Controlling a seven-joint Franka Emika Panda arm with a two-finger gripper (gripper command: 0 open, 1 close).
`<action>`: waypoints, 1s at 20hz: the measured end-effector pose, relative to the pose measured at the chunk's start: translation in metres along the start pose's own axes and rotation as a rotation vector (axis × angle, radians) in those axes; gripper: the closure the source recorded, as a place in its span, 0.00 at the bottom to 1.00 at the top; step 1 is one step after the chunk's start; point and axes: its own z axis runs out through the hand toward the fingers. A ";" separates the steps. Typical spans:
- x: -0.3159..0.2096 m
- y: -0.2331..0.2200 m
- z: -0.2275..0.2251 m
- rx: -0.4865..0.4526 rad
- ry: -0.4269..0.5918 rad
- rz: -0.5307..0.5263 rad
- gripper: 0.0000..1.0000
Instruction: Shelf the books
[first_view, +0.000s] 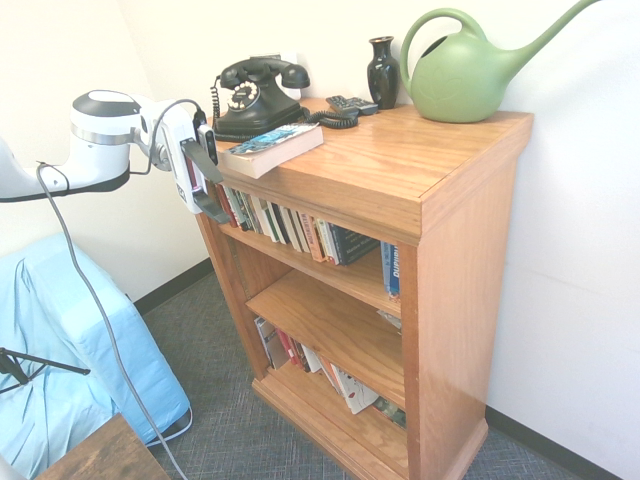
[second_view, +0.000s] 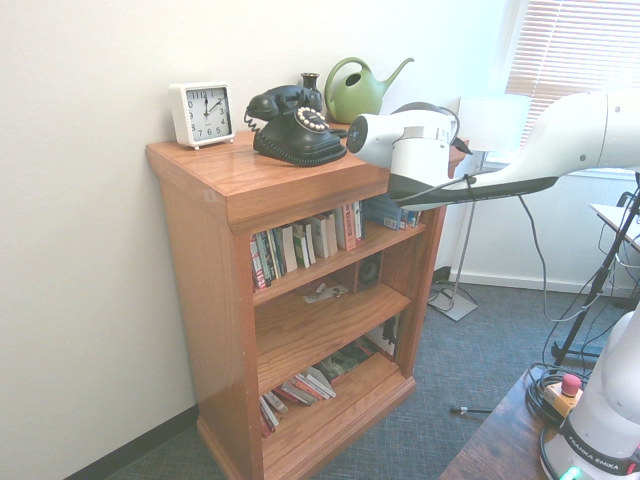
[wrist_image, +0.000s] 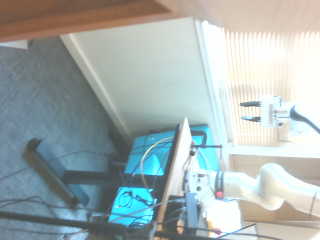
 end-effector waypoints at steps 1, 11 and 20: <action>0.005 -0.003 -0.003 -0.008 0.012 0.001 0.00; -0.010 -0.055 -0.056 -0.035 0.082 -0.051 0.00; 0.015 -0.050 -0.062 -0.027 0.127 -0.044 0.00</action>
